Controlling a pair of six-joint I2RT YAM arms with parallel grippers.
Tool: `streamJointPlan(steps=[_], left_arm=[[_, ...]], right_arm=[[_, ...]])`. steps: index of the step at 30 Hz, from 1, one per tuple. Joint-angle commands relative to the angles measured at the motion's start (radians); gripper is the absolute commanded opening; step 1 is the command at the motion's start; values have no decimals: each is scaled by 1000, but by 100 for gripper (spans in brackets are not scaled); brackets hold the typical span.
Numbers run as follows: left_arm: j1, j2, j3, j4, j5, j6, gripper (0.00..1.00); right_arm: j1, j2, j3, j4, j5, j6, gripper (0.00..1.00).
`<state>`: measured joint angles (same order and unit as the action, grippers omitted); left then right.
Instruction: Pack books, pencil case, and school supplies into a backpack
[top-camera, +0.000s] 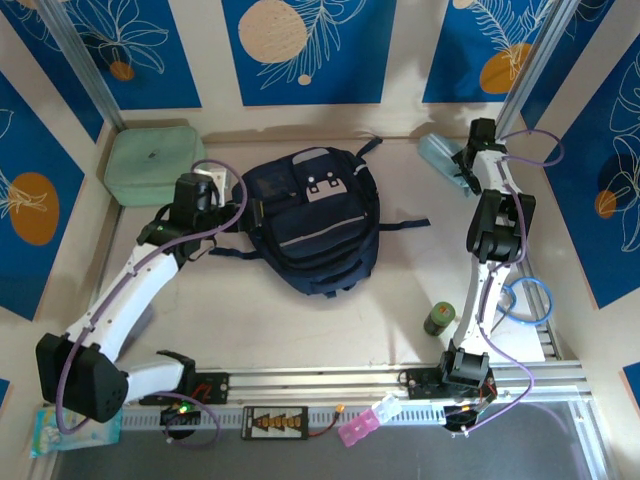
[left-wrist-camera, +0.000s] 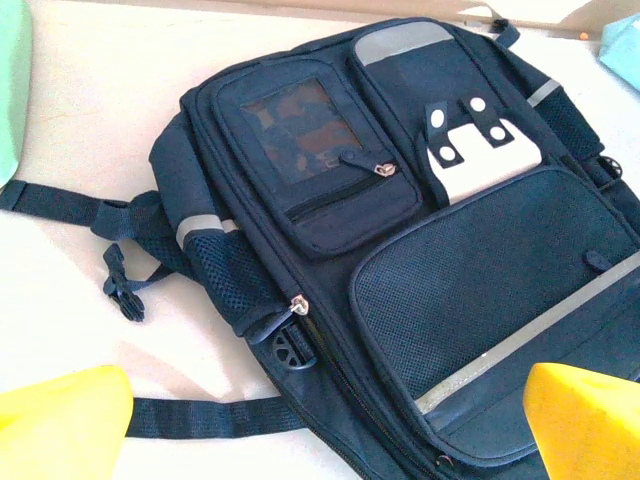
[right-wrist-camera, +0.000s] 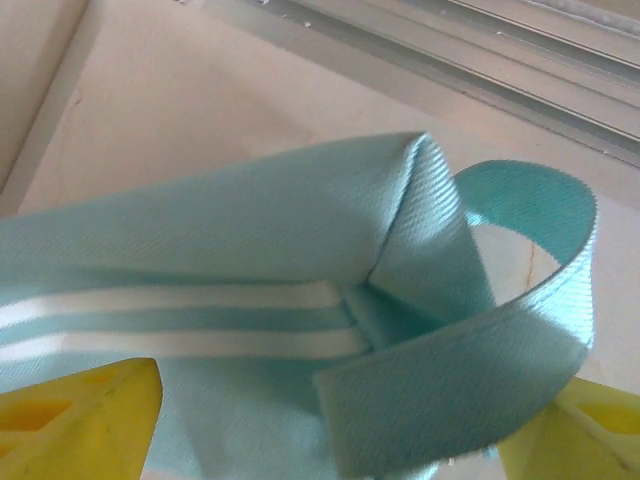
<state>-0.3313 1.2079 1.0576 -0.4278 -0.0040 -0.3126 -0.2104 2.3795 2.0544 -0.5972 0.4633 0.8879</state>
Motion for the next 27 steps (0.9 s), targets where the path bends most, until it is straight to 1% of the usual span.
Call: streamJointPlan(steps=[1,3,5,8,10,12,14,16,19,22,27], left_arm=[[5,20,34,-14,10,13,100],[4,26,35,-14,14,13,100],[5,31,37,-13,19,13,100],[5,32,36,-10,25,13,100],[5,31,34,-8,28,10,100],[5,31,30,-7,33,9,100],[4,30,25,-5,40,4,100],[5,28,20,0,49,-2,100],[5,22,6,11,70,-9,100],[3,16,0,9,94,-10,100],[2,1,-16,8,129,-9,100]], right_arm=[[-12,48,54,-67,-30,42,80],[-14,58,64,-59,-51,38,74],[-13,63,63,-45,-74,34,60],[-11,63,60,-51,-77,44,35],[-3,52,52,-64,-57,49,22],[6,26,25,-60,-51,46,13],[17,-9,-15,-59,-70,60,8],[33,-57,-80,-47,-92,88,6],[68,-153,-217,-10,-114,135,5],[115,-262,-376,20,-110,188,4],[182,-486,-689,65,-77,317,2]])
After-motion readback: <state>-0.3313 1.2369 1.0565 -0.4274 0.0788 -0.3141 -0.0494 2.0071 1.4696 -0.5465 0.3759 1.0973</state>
